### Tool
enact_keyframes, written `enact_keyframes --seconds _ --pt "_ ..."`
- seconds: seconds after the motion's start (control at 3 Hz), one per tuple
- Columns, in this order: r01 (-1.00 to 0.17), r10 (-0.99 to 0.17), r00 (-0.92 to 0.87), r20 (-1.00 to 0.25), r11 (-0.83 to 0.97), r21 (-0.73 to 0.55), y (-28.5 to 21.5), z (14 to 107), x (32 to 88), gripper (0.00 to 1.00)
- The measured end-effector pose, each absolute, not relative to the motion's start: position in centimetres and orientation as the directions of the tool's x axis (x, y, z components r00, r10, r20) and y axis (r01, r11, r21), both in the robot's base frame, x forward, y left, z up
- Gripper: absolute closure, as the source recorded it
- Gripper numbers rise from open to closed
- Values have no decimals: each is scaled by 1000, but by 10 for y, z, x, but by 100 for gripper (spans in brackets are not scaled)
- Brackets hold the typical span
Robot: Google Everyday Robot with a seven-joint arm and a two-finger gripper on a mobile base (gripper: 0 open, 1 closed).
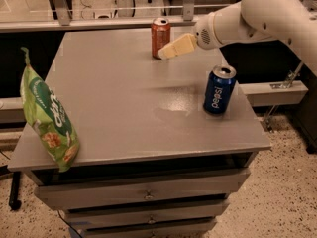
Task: Move coke can near green rice chip bag
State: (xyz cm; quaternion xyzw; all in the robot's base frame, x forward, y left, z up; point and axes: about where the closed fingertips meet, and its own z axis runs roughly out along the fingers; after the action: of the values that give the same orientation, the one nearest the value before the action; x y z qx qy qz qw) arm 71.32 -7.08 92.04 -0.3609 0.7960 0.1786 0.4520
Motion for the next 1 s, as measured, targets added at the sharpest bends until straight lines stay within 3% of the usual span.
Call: enact_keyframes --seconds 1.0 --pt "-730 -323 -227 -919 681 -59 -34 929 773 0"
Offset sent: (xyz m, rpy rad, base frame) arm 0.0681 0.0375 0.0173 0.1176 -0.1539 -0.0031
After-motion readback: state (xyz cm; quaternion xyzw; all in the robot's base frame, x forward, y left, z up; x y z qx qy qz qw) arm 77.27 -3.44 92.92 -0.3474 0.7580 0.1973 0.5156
